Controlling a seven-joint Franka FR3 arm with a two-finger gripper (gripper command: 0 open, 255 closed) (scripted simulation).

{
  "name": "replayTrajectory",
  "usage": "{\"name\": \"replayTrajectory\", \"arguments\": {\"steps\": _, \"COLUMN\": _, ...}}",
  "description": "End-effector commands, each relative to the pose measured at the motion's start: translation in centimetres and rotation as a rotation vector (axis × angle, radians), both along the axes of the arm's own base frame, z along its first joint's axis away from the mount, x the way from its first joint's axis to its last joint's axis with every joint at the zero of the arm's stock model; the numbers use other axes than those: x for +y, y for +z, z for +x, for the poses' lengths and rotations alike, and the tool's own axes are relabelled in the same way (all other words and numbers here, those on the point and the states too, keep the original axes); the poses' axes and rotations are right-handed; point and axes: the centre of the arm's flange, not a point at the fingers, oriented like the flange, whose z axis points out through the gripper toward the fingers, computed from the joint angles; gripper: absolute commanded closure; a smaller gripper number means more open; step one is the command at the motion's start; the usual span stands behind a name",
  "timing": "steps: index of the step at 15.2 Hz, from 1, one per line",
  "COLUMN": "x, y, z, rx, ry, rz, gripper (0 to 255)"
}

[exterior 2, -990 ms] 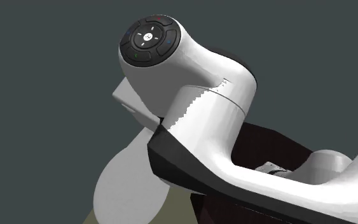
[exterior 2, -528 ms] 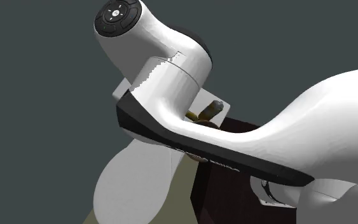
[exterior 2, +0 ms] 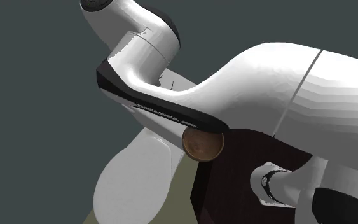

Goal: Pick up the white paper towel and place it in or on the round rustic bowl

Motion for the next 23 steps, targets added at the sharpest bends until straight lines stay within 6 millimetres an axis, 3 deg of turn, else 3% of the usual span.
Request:
{"name": "replayTrajectory", "arguments": {"steps": 1, "x": -1.6, "y": -0.8, "z": 1.9, "rx": -0.001, "ry": -0.005, "rz": -0.015, "gripper": 0}}
{"name": "replayTrajectory", "arguments": {"steps": 10, "x": -2.6, "y": -5.0, "z": 2.3, "rx": -0.001, "ry": -0.007, "rz": -0.019, "gripper": 0}}
{"name": "replayTrajectory", "arguments": {"steps": 17, "x": -2.6, "y": -5.0, "z": 2.3, "rx": -0.001, "ry": -0.007, "rz": -0.019, "gripper": 0}}
{"name": "replayTrajectory", "arguments": {"steps": 18, "x": -2.6, "y": -5.0, "z": 2.3, "rx": -0.001, "ry": -0.007, "rz": -0.019, "gripper": 255}}
{"name": "replayTrajectory", "arguments": {"steps": 23, "x": -2.6, "y": -5.0, "z": 2.3, "rx": -0.001, "ry": -0.007, "rz": -0.019, "gripper": 255}}
